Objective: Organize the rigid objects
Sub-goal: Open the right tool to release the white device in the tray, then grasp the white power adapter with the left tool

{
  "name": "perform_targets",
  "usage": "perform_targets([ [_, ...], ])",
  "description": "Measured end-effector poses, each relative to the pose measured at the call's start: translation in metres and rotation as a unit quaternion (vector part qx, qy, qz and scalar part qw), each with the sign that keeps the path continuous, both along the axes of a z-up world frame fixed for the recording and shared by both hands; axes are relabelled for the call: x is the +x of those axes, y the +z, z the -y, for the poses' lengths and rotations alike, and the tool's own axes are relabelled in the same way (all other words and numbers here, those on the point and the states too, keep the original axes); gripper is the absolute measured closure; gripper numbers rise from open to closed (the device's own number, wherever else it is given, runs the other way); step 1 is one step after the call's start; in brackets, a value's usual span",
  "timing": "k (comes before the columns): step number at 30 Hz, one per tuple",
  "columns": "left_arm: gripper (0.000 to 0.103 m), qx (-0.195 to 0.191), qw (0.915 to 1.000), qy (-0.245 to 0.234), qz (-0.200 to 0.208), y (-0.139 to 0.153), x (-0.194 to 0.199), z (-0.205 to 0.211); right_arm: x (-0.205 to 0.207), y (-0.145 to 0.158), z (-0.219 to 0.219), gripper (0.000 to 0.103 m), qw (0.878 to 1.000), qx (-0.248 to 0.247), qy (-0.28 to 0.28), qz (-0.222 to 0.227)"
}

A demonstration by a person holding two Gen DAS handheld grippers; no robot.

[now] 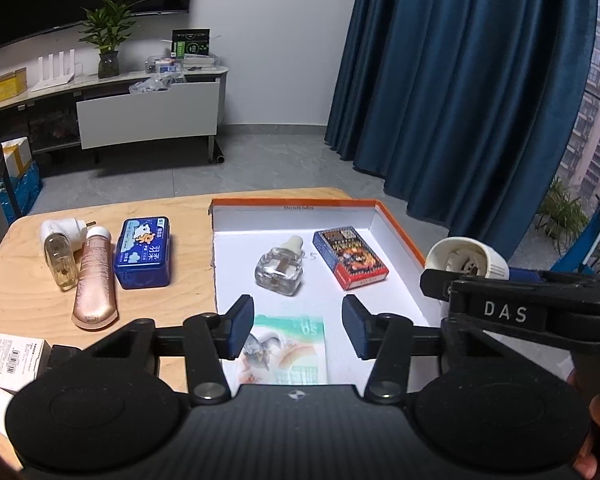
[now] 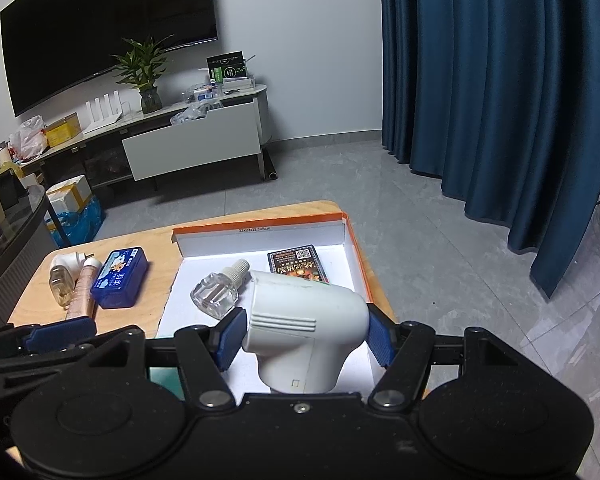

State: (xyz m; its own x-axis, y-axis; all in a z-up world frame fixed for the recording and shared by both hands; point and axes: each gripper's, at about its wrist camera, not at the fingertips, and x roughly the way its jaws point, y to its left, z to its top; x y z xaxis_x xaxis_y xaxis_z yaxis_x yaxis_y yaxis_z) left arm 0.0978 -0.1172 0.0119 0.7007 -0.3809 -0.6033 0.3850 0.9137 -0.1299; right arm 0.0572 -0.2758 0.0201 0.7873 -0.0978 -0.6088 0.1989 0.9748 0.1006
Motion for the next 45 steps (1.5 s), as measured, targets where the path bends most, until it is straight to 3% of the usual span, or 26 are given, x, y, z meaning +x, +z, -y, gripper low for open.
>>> perform_targets([
  [4,0.054,-0.016,0.9997,0.009,-0.019,-0.006,0.003,-0.009,-0.004,-0.004,-0.001,0.027,1.0,0.0,-0.001,-0.005],
  [17,0.052,0.006,0.9994,0.02,-0.027,-0.008,0.004,-0.017,0.002,-0.024,-0.007,0.027,0.999,-0.003,0.013,-0.045],
  [24,0.044,0.013,0.999,0.026,-0.036,-0.012,0.004,-0.023,0.004,-0.032,-0.013,0.028,0.997,-0.014,0.016,-0.07],
  [34,0.033,0.011,0.998,0.046,-0.041,-0.016,0.003,-0.04,0.005,-0.019,-0.024,0.02,0.999,-0.012,0.019,-0.041],
  [45,0.03,0.011,0.9947,0.093,-0.044,-0.019,-0.001,-0.084,0.016,-0.021,-0.071,0.019,0.995,-0.016,0.082,-0.048],
])
